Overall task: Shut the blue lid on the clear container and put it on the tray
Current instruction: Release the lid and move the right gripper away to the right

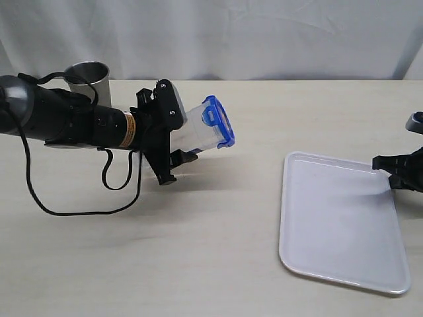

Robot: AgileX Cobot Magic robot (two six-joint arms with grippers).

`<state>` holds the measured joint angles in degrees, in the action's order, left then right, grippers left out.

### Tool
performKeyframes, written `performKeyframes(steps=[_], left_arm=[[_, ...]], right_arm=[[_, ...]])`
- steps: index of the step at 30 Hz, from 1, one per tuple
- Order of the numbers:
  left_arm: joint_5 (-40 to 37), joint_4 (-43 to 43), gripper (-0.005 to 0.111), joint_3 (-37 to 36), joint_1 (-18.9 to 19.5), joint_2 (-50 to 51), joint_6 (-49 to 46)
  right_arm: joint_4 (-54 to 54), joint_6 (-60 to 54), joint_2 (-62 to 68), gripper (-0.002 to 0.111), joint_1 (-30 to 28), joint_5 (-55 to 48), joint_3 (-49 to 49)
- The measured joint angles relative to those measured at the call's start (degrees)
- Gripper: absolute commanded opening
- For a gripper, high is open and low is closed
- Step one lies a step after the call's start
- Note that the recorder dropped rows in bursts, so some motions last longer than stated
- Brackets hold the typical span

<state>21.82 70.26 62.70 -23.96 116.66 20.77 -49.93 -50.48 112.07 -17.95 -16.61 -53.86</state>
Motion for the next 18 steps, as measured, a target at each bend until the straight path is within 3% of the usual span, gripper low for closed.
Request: performKeyframes(steps=[9, 18], left_arm=[[0.0, 0.0, 0.0, 0.0, 0.0, 0.0, 0.0], [2.96, 4.85, 0.0, 0.0, -0.12, 0.0, 1.3]], right_arm=[[-18.24, -20.18, 0.02, 0.004, 0.0, -5.41, 0.0], [-20.86, -23.18, -0.85, 0.004, 0.08, -5.91, -0.21]])
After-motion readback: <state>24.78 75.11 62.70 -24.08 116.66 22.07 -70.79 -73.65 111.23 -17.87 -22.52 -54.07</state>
